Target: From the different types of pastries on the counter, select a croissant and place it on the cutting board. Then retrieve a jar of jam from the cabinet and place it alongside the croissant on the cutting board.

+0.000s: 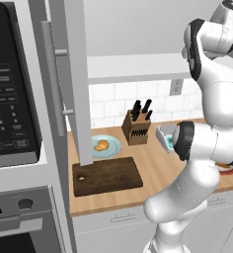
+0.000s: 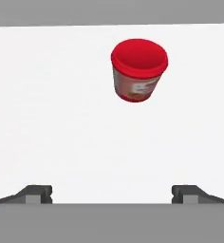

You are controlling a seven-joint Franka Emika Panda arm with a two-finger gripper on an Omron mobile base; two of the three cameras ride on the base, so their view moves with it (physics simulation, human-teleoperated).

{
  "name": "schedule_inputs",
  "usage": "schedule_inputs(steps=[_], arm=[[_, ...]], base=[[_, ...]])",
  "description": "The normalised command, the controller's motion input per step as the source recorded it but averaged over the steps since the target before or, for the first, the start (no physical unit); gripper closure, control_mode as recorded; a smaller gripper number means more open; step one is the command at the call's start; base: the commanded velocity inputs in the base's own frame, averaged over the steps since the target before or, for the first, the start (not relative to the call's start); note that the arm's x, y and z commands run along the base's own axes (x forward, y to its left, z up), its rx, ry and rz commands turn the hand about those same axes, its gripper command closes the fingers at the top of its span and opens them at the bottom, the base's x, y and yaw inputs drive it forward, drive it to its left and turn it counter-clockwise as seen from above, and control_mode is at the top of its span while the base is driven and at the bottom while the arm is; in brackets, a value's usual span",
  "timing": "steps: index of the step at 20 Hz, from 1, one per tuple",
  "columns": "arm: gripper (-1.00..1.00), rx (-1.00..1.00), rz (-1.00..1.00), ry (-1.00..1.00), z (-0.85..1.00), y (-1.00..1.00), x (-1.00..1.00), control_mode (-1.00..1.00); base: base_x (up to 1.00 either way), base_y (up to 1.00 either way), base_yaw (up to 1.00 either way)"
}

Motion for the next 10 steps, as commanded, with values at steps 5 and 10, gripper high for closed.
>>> schedule_inputs(steps=[5, 10], arm=[[-1.0, -0.07, 0.18, -0.01, -0.02, -0.26, 0.08, -1.0], [-1.0, 0.0, 0.0, -0.1, -0.09, 0.0, 0.16, -1.0]], base=[[0.0, 0.0, 0.0], [0.0, 0.0, 0.0]])
